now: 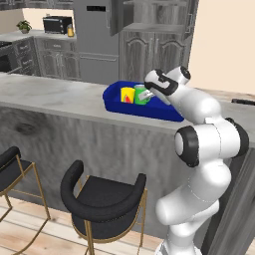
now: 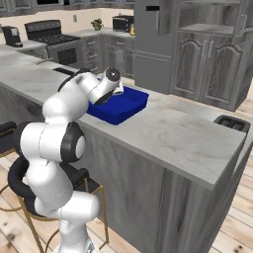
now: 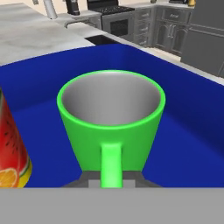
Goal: There is a tray on the dining counter. Grab the cup, mug, and pitcher and place them on the tray. The pitcher may be placed next to the tray if it cannot fit the tray.
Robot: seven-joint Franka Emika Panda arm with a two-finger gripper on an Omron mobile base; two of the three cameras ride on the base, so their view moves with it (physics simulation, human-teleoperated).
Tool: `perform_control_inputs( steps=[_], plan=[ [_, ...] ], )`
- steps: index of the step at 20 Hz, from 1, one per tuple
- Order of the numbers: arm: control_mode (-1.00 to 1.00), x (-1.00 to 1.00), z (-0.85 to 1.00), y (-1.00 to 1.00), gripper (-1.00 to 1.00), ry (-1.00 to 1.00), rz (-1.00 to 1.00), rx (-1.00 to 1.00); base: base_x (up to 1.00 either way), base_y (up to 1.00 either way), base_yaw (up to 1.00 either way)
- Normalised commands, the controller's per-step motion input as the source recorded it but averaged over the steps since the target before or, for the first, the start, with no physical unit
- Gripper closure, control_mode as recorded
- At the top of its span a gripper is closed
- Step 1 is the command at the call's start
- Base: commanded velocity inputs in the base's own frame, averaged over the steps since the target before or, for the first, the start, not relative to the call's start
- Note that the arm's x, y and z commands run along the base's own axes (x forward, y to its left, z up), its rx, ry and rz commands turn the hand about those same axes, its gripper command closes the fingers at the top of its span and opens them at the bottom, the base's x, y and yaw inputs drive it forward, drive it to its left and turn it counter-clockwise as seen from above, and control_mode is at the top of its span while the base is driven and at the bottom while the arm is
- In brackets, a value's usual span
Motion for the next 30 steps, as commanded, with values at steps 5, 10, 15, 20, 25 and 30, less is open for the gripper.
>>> perform_control_inputs(
  steps=[5, 10, 15, 20, 25, 30],
  plan=[
    [-1.00, 0.00, 0.00, 0.00, 1.00, 0.00, 0.00, 0.00, 0.00, 0.00, 0.00],
    [-1.00, 0.00, 0.00, 0.00, 1.00, 0.00, 0.00, 0.00, 0.00, 0.00, 0.00],
    [-1.00, 0.00, 0.00, 0.00, -1.00, 0.00, 0.00, 0.00, 0.00, 0.00, 0.00],
    [-1.00, 0.00, 0.00, 0.00, -1.00, 0.00, 0.00, 0.00, 0.00, 0.00, 0.00],
    [-1.00, 0.00, 0.00, 0.00, -1.00, 0.00, 0.00, 0.00, 0.00, 0.00, 0.00],
    [-1.00, 0.00, 0.00, 0.00, -1.00, 0.00, 0.00, 0.00, 0.00, 0.00, 0.00]
  ],
)
